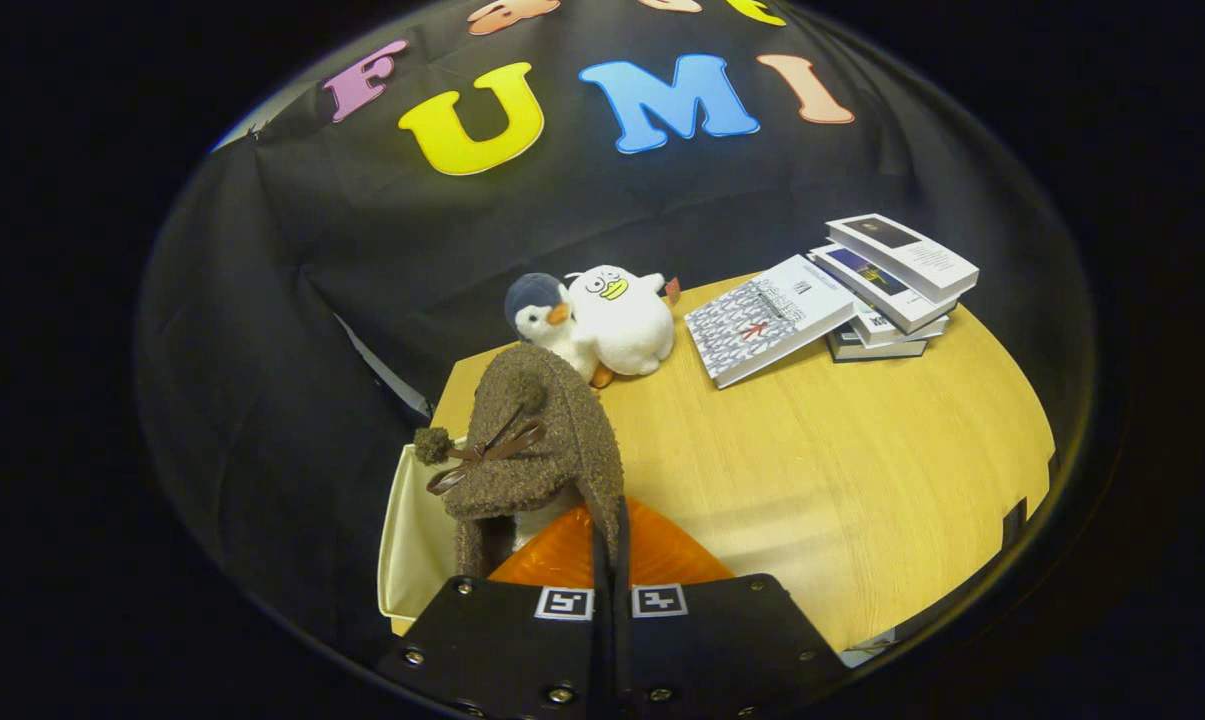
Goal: Open the storage box then place both shoes into the box .Put the left shoe in first, then the right shoe, with the right side of both shoes facing outward in a uniform manner.
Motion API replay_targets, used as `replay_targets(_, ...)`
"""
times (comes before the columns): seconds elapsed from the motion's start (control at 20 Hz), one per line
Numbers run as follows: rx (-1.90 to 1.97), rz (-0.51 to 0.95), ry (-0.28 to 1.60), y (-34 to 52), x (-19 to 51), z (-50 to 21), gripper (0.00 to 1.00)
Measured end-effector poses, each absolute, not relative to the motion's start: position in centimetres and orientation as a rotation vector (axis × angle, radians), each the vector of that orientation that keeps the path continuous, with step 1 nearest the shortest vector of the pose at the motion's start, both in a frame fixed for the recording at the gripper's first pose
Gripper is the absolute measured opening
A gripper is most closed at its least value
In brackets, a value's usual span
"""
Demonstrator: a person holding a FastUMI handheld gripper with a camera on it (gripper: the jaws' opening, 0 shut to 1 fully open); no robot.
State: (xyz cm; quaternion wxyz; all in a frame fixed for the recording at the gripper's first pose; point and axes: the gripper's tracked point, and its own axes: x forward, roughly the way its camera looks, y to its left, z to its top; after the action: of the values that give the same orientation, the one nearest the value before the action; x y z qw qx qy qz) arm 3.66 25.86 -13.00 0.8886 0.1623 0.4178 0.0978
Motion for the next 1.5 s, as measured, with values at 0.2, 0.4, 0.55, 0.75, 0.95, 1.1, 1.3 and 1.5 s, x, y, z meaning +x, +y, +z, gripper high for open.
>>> replay_targets(0.2, 0.352, 0.250, 0.871, 29.9, 3.4, -12.9, 0.00)
replay_targets(0.4, 0.347, 0.266, 0.873, 32.7, 3.3, -13.6, 0.00)
replay_targets(0.55, 0.347, 0.272, 0.879, 34.3, 3.3, -14.2, 0.00)
replay_targets(0.75, 0.326, 0.267, 0.893, 35.3, 3.0, -15.5, 0.00)
replay_targets(0.95, 0.334, 0.248, 0.926, 35.3, 2.3, -17.2, 0.01)
replay_targets(1.1, 0.347, 0.260, 0.886, 35.1, 2.9, -16.7, 0.22)
replay_targets(1.3, 0.290, 0.291, 0.783, 33.9, 3.7, -14.0, 0.84)
replay_targets(1.5, 0.217, 0.331, 0.666, 32.3, 4.1, -11.3, 0.99)
